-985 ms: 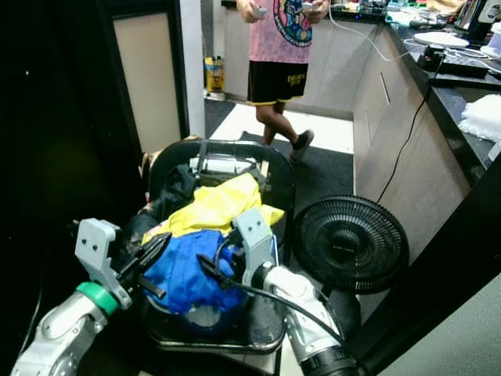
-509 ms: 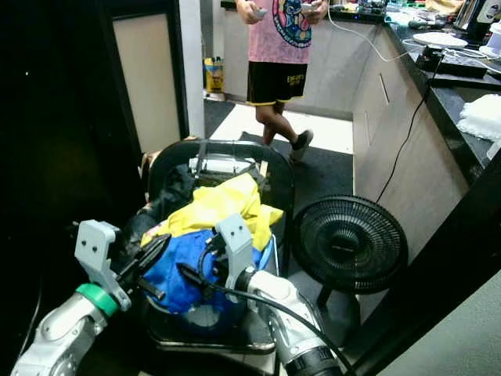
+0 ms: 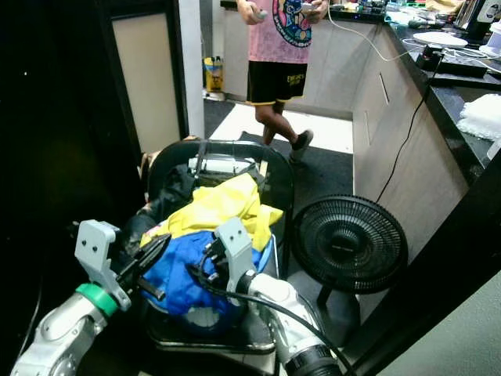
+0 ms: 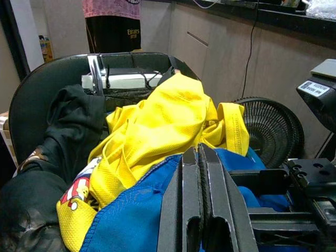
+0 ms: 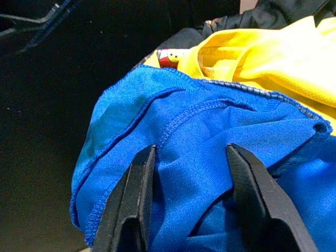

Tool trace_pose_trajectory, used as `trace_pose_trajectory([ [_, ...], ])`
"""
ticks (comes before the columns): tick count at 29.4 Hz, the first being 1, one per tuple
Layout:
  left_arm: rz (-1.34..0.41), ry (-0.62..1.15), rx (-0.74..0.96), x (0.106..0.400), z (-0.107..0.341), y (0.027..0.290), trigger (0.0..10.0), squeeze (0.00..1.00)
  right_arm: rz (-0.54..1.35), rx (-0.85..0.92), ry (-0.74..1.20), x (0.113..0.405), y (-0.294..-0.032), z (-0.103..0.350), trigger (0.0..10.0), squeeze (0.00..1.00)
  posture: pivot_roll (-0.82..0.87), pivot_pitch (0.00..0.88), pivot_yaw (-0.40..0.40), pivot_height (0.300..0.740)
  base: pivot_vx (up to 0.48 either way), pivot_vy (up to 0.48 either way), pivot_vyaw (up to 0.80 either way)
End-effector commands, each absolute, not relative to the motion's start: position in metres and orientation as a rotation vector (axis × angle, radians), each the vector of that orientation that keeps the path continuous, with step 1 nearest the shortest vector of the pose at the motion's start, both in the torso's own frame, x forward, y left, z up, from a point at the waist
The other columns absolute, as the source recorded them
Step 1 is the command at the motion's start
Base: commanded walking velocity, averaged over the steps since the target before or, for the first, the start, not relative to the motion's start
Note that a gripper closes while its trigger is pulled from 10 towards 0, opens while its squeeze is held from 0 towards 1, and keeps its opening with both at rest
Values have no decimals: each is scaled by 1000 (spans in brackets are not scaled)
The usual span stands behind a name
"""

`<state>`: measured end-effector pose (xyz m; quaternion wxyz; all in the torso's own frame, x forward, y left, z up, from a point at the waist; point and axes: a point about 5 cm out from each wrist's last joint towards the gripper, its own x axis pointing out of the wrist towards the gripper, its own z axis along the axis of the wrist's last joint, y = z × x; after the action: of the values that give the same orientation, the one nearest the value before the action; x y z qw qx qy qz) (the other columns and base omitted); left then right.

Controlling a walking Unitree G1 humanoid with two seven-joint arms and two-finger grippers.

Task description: Clothes washing

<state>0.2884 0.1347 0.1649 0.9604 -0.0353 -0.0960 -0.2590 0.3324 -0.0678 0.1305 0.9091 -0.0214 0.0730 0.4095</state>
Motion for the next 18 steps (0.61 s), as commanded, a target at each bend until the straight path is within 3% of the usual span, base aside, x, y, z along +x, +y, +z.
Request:
trace_pose_trajectory([
  [1,-532,-174,-62,287,161,133,10000,0,847,-52,184,331,-66,124,3686,0,-22,74,47,740,0,0,0],
  [2,-531,-174,-62,287,161,134,10000,0,843,-38,184,332,-66,123,0,0,-22,74,48,740,0,0,0],
  [18,-529,-177,-59,289,161,134,10000,0,827,10,155,337,-68,131,0,0,-26,67,52,740,0,0,0],
])
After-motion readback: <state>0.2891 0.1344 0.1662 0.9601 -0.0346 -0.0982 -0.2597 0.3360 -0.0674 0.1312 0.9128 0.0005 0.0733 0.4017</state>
